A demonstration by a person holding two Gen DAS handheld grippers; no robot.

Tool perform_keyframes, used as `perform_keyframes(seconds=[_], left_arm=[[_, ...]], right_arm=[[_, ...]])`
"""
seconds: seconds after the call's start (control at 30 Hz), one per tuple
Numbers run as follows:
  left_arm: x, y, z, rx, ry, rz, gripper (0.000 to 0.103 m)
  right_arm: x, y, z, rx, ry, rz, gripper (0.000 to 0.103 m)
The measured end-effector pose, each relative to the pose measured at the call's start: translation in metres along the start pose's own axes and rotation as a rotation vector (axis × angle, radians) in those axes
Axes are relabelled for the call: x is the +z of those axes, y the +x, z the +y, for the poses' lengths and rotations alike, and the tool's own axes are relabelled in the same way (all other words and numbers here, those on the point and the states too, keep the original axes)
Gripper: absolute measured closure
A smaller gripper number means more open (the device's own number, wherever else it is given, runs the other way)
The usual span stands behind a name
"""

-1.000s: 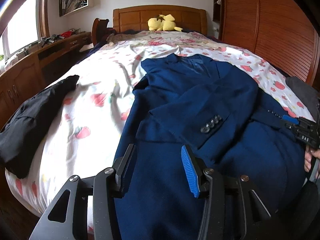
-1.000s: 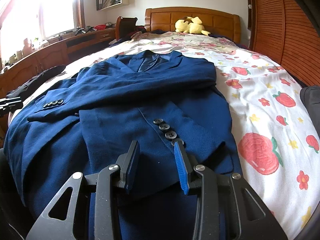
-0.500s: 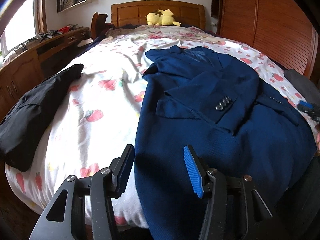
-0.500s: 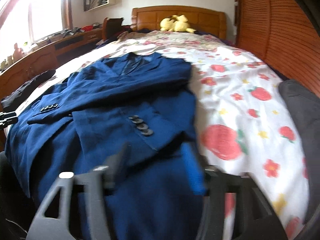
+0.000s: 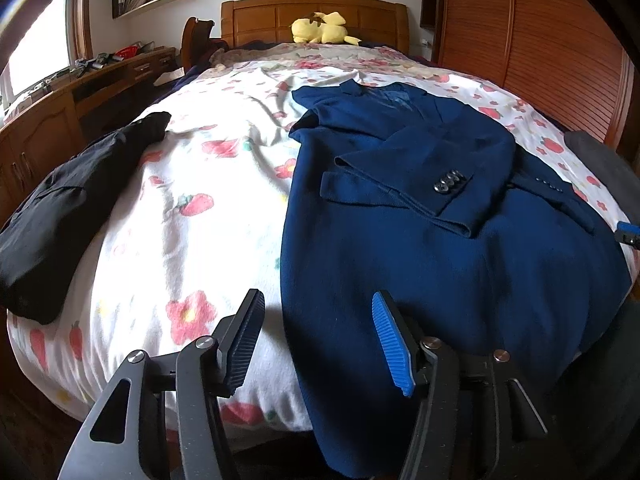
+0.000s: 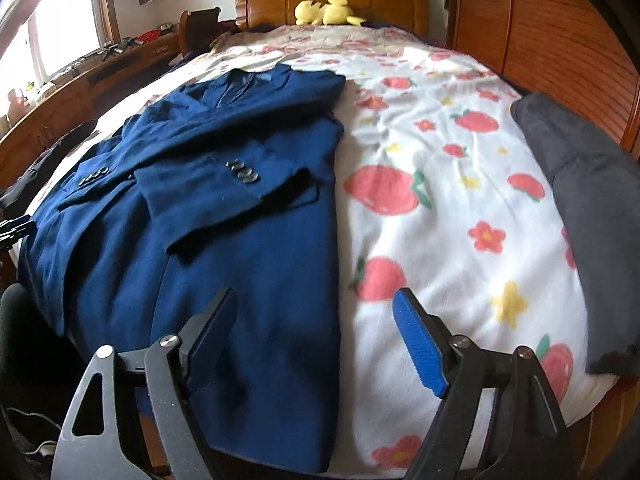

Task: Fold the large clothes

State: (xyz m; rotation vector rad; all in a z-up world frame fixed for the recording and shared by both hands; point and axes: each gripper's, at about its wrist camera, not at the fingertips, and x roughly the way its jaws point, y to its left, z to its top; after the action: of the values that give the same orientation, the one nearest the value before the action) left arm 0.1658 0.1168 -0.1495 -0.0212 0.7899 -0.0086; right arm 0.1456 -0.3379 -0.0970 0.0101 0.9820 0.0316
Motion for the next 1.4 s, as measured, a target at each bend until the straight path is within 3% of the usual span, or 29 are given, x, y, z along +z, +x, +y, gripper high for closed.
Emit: perform_keyframes(seconds=[0.17, 0.33, 0.47, 0.9, 1.2, 1.4], left_arm=[[-0.003, -0.002, 0.002, -0.001, -0.002, 0.001, 0.041], [-0.004, -0.003, 0.001, 0.001, -0.003, 0.001, 0.04], [-0.004, -0.002, 0.001, 0.001, -0.001, 0.004, 0.039], [-0.021, -0.019, 0.007, -0.057, -0.027, 0.012, 0.043], [-0.024, -0.021, 0.001, -0.049, -0.024, 0.007, 0.043], [-0.023, -0.019, -0.004, -0.066, -0.009, 0.006, 0.056]], right_arm=[[-0.006, 0.011, 0.005, 0.031, -0.018, 0.056, 0.045], [-0.003, 0.007, 0.013, 0.075, -0.041, 0.035, 0.083], [0.003, -0.005, 0.021, 0.124, -0.047, -0.013, 0.084], [-0.008, 0.01, 0.01, 0.094, -0.007, 0.05, 0.084], [-0.008, 0.01, 0.011, 0.092, -0.025, 0.068, 0.084], [0.003, -0.007, 0.022, 0.139, -0.06, -0.008, 0.09]])
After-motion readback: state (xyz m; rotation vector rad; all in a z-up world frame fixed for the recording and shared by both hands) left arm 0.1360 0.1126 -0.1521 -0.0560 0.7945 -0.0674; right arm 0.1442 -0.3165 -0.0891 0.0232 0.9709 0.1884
